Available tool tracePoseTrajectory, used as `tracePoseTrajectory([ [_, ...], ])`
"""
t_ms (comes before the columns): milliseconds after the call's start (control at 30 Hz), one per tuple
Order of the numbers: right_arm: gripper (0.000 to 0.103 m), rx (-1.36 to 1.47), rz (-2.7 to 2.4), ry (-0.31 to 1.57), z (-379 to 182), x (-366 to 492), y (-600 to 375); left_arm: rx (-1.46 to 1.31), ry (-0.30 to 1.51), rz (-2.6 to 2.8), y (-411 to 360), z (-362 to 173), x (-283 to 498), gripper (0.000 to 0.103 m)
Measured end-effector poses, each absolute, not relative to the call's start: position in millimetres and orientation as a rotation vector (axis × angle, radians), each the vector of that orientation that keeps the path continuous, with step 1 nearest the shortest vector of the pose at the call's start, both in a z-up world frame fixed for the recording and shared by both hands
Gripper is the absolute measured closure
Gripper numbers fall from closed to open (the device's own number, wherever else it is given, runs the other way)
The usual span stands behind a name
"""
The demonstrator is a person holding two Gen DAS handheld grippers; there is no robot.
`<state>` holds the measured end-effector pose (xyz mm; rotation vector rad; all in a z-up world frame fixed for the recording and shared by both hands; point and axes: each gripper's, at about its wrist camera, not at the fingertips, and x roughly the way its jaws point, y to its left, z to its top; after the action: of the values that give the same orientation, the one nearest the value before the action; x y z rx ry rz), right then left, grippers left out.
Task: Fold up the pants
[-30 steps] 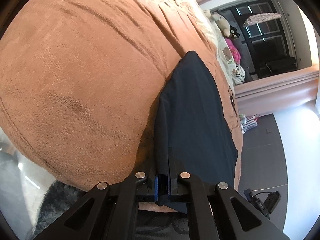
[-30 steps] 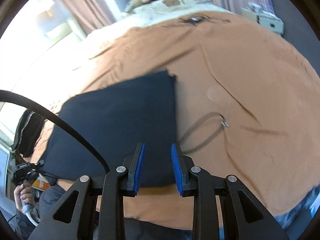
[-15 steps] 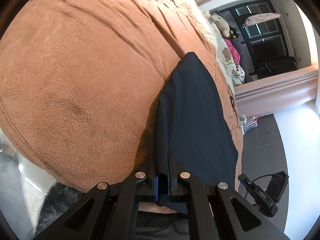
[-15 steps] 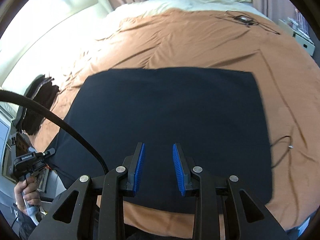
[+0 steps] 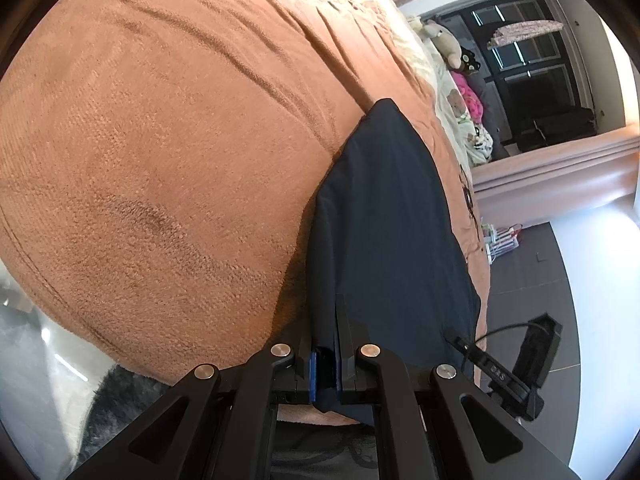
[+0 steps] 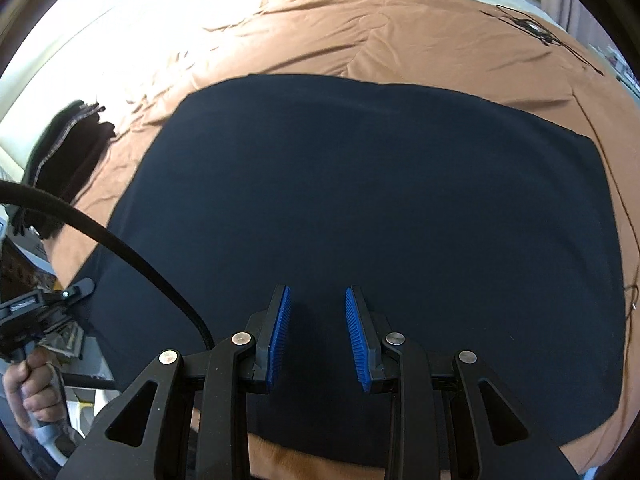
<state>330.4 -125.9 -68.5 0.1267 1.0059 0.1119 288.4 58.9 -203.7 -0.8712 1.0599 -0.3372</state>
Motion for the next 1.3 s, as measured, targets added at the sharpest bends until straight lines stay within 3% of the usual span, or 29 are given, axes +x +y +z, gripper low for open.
tracePoseTrajectory([
  [833, 0.081, 0.155, 0.044, 1.012, -71.6, 488.7, -143.2, -0.901, 1.072, -0.287, 59.7, -206.0, 288.3, 0.097],
  [1300, 0.089, 0.110, 0.017, 1.030, -73.3, 496.3, -147.7, -0.885, 1.076, -0.281, 57.6, -203.3, 291.2, 0.097],
])
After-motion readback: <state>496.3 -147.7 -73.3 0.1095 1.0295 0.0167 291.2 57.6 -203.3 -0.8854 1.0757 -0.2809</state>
